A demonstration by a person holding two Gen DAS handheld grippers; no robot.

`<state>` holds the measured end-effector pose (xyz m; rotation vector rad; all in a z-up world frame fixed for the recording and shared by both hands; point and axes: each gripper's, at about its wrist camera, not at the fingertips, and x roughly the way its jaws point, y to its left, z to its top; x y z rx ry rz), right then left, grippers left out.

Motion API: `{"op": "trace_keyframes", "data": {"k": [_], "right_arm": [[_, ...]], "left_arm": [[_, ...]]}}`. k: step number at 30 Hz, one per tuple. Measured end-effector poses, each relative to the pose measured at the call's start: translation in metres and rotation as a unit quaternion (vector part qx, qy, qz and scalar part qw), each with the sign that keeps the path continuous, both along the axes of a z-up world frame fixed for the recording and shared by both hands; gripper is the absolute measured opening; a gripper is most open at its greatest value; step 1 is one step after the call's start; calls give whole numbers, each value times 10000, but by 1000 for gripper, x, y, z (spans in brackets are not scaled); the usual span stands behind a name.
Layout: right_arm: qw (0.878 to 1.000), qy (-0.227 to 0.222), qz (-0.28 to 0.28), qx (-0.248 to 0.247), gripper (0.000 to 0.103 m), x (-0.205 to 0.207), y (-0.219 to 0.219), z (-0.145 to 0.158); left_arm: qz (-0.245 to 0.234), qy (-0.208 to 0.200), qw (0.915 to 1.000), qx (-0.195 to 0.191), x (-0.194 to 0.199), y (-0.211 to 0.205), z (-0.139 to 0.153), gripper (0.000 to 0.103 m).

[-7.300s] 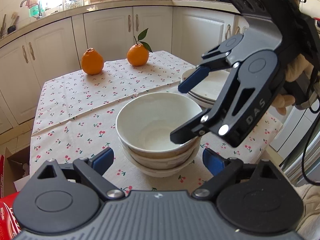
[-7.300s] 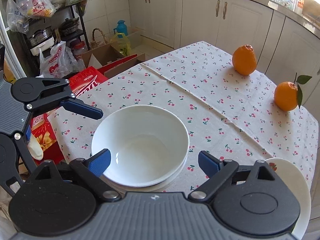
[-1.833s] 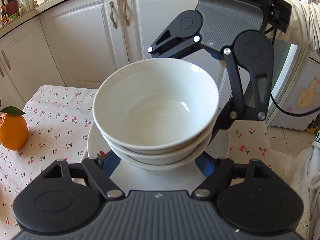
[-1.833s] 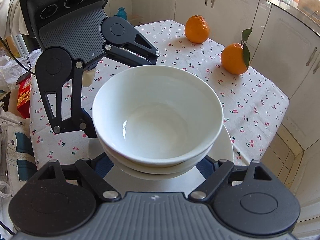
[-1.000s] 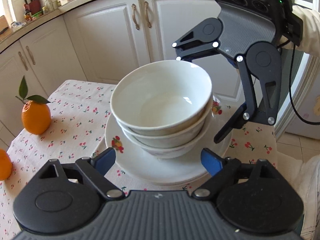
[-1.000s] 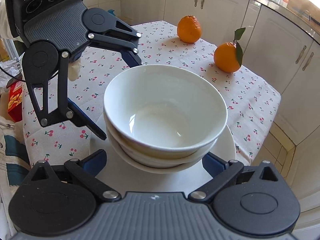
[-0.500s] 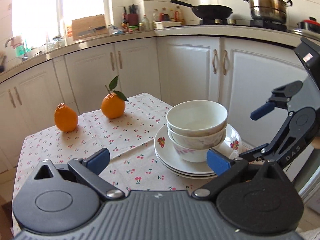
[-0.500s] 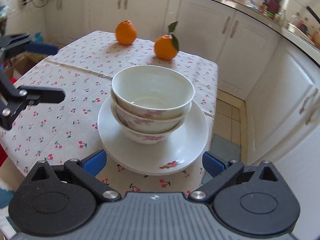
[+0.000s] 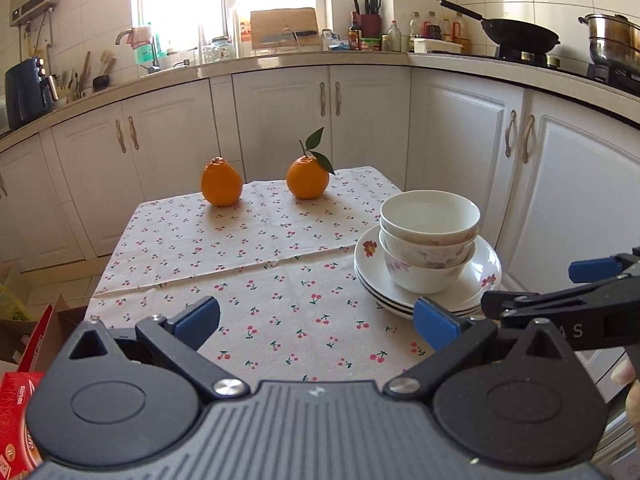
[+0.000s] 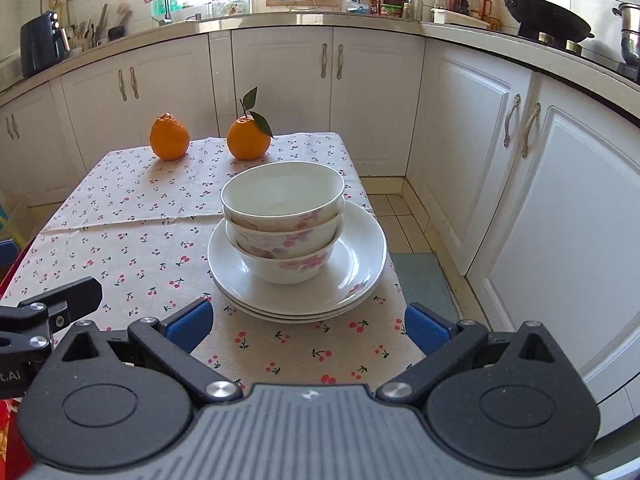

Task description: Organize plates and bowls

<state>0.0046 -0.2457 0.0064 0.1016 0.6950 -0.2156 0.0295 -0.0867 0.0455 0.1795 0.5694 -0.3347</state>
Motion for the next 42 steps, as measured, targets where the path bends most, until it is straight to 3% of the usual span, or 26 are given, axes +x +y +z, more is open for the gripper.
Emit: {"op": "trace_keyframes", "data": {"k": [5,15,42], "right_arm": [[9998,-137,-81,-119,103,-12,10,2],[9994,-241,-42,-238,103,-17,19,4],[9986,-406,-58,-342,103,-20,21,9]], "left_arm": [[393,69,9992,6,-5,5,-2,102],[627,202,9978,-106,-5,16,-7,102],[736,229,9970,-118,-6,15,-4,102]]}}
